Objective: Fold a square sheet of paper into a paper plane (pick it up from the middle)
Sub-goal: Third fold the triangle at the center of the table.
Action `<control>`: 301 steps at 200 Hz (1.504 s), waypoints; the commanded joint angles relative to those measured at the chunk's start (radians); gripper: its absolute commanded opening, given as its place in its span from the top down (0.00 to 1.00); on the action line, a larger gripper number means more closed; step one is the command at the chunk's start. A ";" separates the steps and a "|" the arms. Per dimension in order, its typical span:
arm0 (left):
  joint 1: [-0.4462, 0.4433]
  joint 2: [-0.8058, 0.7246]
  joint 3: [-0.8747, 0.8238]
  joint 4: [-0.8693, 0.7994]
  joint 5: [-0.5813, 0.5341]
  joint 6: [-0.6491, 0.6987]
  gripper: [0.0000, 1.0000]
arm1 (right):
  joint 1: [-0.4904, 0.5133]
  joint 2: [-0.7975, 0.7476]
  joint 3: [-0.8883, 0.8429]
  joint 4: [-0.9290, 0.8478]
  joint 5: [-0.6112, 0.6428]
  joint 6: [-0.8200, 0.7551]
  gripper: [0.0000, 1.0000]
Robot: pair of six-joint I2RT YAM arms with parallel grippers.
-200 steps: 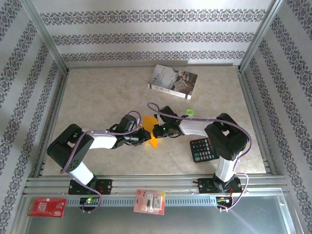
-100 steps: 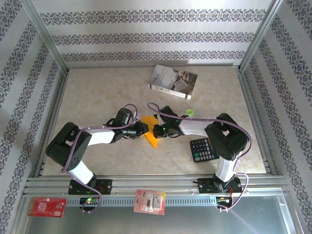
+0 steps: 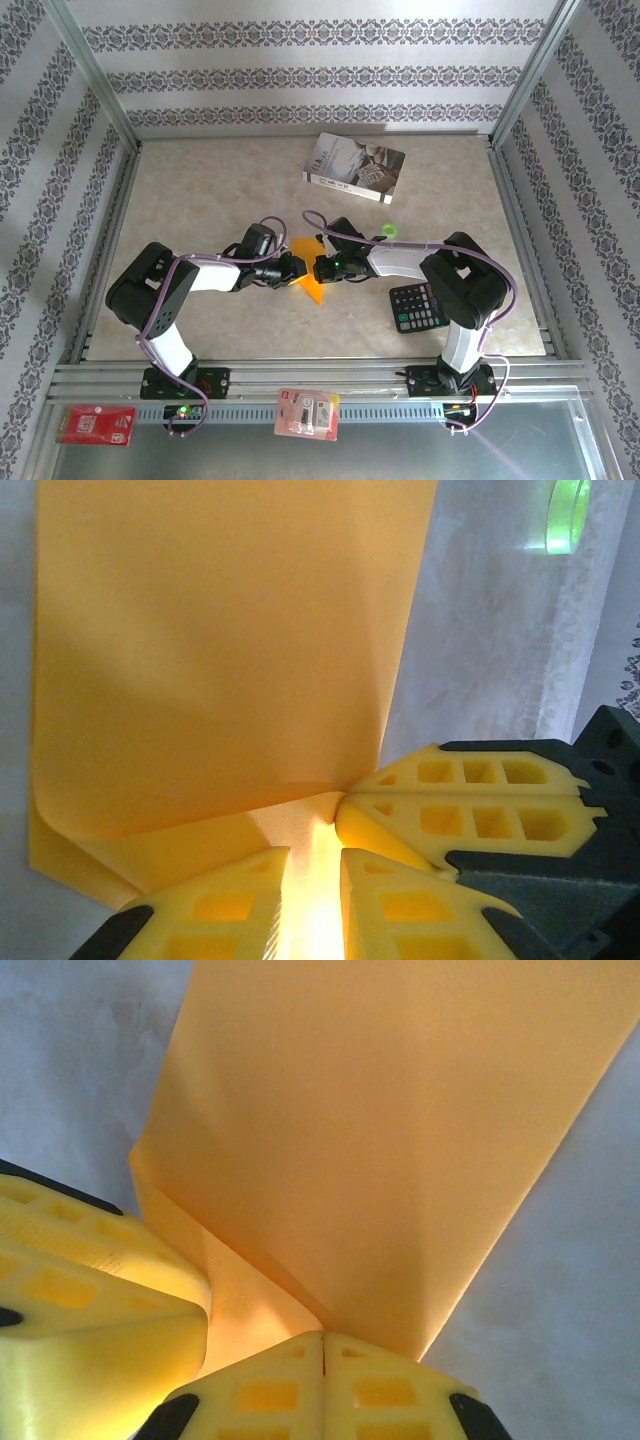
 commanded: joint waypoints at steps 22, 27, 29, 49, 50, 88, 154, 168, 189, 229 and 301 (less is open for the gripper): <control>0.019 0.024 -0.018 -0.025 -0.003 0.034 0.81 | -0.017 0.050 -0.029 -0.074 0.045 -0.011 1.00; 0.019 0.026 -0.019 -0.026 -0.004 0.034 0.81 | -0.016 0.051 -0.028 -0.075 0.044 -0.013 1.00; 0.019 0.027 -0.019 -0.025 -0.004 0.035 0.81 | -0.017 0.051 -0.029 -0.074 0.044 -0.012 1.00; 0.018 0.034 -0.028 -0.023 -0.010 0.036 0.81 | -0.016 0.050 -0.029 -0.075 0.044 -0.012 1.00; 0.019 0.034 -0.028 -0.024 -0.010 0.037 0.81 | -0.017 0.050 -0.029 -0.075 0.045 -0.012 1.00; 0.020 0.058 -0.035 -0.026 -0.014 0.039 0.83 | -0.018 0.051 -0.027 -0.076 0.043 -0.013 1.00; 0.020 0.076 -0.050 -0.059 -0.050 0.061 0.87 | -0.026 0.036 0.013 -0.102 0.027 -0.032 0.97; 0.020 0.082 -0.057 -0.062 -0.059 0.066 0.88 | -0.028 0.023 0.030 -0.115 0.013 -0.036 0.95; 0.019 0.092 -0.063 -0.063 -0.068 0.073 0.89 | -0.030 -0.009 0.048 -0.135 -0.005 -0.044 0.91; 0.019 0.106 -0.062 -0.064 -0.073 0.085 0.89 | -0.031 -0.103 0.018 -0.144 -0.039 -0.049 0.84; 0.019 0.093 -0.020 -0.097 -0.064 0.099 0.89 | -0.017 -0.192 -0.040 -0.138 -0.015 -0.067 0.78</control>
